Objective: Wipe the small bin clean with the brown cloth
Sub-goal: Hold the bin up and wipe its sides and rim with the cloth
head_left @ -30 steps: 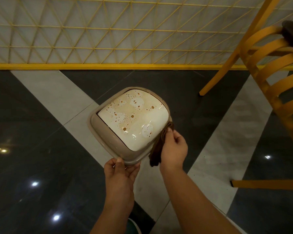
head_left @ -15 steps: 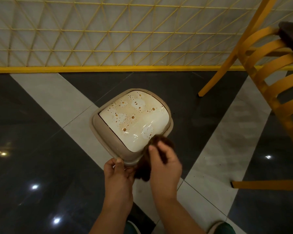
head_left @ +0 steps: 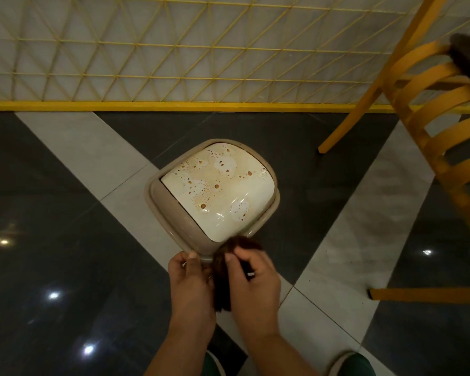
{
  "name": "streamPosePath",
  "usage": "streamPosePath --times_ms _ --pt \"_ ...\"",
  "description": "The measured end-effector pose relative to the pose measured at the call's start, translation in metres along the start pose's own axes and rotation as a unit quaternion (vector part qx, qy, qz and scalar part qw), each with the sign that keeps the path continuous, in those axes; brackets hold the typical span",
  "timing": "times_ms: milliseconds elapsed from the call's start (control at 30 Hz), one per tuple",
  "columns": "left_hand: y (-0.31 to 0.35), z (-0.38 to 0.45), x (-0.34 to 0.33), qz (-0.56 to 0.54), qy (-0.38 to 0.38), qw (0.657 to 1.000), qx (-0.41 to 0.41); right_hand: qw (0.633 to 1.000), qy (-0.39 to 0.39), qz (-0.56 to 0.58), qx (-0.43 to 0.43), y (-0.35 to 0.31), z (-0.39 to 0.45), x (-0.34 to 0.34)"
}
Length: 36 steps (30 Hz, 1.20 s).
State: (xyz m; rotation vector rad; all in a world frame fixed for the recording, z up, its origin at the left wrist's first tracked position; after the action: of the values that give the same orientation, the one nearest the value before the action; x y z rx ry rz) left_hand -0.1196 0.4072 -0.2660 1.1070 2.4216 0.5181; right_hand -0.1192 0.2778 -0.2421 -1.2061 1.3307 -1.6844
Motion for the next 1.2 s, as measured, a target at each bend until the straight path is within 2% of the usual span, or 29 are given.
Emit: streamPosePath --times_ms 100,233,333,433,500,600,667,700,767,833,900,1000,1067,1200 --pt "0.002 0.001 -0.001 -0.006 -0.014 1.000 -0.014 0.999 -0.013 -0.043 0.017 0.002 0.023 0.012" --pt "0.001 0.001 -0.001 -0.013 -0.018 1.000 -0.007 0.980 0.026 -0.193 0.038 0.003 0.073 0.046" --pt "0.004 0.003 -0.001 -0.013 -0.015 1.000 -0.004 0.955 -0.036 -0.267 0.121 -0.008 0.064 0.035" --pt "0.007 0.001 -0.001 -0.011 -0.010 1.000 -0.006 0.903 -0.134 -0.319 0.254 -0.017 0.036 0.020" --pt "0.006 0.001 0.002 -0.004 -0.013 1.000 -0.003 0.872 -0.161 -0.352 0.299 -0.019 0.046 0.025" --pt "0.006 0.003 0.007 0.005 -0.018 1.000 0.004 0.894 -0.104 -0.374 0.223 -0.016 0.079 0.051" --pt "0.007 0.005 0.006 0.006 -0.022 1.000 0.007 0.900 -0.090 -0.373 0.206 -0.017 0.080 0.051" --pt "0.007 0.005 0.005 0.003 -0.024 1.000 0.005 0.895 -0.111 -0.369 0.225 -0.018 0.071 0.041" --pt "0.009 0.006 0.005 -0.004 -0.024 1.000 -0.005 0.866 -0.177 -0.360 0.299 -0.021 0.041 0.015" --pt "0.010 0.007 0.007 0.004 -0.017 1.000 -0.012 0.839 -0.237 -0.357 0.336 -0.018 0.022 0.002" --pt "0.008 0.007 0.010 0.008 -0.018 1.000 -0.011 0.821 -0.241 -0.375 0.356 -0.018 0.032 0.009" --pt "0.007 0.007 0.012 0.004 -0.021 1.000 -0.004 0.870 -0.133 -0.394 0.264 -0.020 0.071 0.045" --pt "0.006 0.008 0.010 0.005 -0.020 1.000 -0.001 0.889 -0.108 -0.388 0.218 -0.019 0.080 0.052" --pt "0.008 0.008 0.006 0.000 -0.020 1.000 -0.010 0.855 -0.205 -0.358 0.314 -0.026 0.033 0.007"
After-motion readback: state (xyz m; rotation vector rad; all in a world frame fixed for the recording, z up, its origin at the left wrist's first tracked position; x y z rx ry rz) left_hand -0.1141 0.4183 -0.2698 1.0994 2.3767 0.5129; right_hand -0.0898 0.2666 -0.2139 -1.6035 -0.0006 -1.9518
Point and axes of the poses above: each hand's wrist, its own z-axis towards the middle knuckle, its own x-axis out of the back of the hand, y = z × x, the point moved 8 cm from there along z, towards the middle knuckle, and after that the axes turned 15 degrees about x, right-handed, at the moved point
